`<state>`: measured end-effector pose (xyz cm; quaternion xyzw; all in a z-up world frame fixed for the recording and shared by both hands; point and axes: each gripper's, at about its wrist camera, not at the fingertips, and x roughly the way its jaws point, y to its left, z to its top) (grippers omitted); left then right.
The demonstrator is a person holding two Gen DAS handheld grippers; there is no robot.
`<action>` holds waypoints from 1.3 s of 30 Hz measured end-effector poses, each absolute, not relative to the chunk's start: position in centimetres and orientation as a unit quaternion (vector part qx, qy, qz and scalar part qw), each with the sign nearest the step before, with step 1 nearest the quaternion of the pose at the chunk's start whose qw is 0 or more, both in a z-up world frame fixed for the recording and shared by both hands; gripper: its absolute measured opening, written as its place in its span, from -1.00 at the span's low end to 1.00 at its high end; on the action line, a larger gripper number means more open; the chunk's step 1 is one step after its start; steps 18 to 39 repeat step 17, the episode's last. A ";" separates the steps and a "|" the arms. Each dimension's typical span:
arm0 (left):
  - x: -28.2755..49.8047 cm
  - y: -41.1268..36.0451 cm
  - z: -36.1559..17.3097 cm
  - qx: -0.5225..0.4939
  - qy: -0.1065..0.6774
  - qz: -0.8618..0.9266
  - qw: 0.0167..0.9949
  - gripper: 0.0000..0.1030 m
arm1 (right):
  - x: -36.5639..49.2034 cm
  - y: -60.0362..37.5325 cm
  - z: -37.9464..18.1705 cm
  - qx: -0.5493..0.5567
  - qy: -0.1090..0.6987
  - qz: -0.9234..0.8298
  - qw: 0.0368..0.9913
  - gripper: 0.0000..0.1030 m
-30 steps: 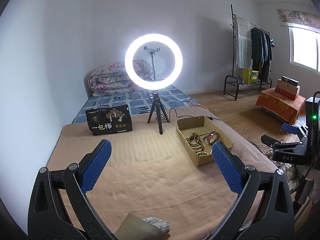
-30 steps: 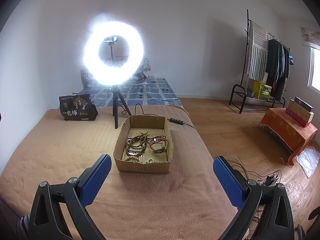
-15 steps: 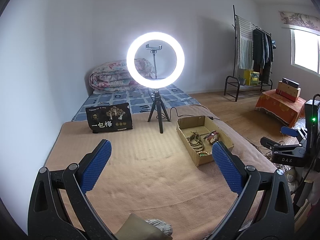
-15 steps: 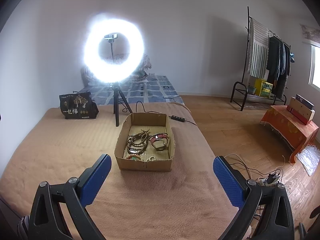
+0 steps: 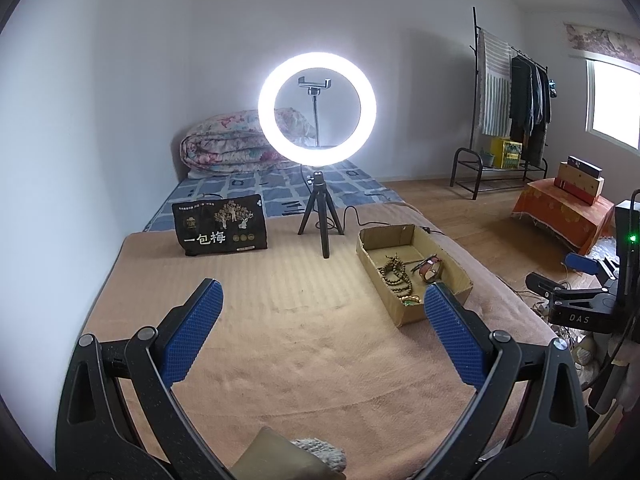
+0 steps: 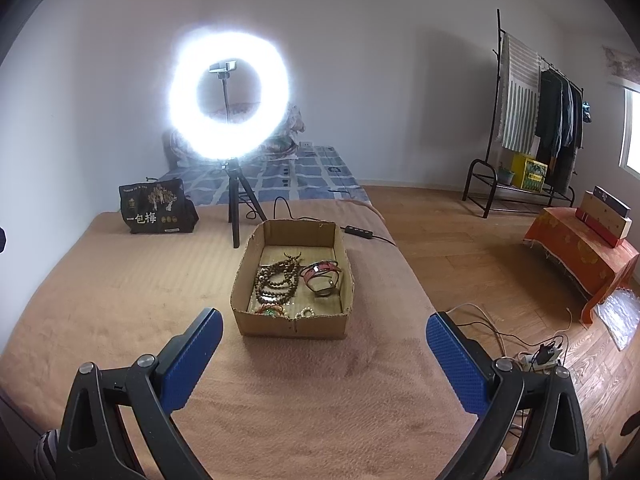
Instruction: Organize jewelry
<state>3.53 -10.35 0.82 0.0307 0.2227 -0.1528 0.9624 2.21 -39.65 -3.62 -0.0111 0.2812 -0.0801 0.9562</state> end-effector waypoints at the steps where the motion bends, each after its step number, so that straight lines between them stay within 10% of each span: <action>1: 3.7 -10.2 0.8 0.030 0.223 -0.152 0.962 0.99 | 2.2 -39.6 -3.7 -0.011 0.282 -0.080 0.956 0.99; 39: 4.4 -9.4 0.3 0.028 0.219 -0.140 0.965 0.99 | 2.9 -39.5 -4.8 -0.011 0.294 -0.080 0.953 0.99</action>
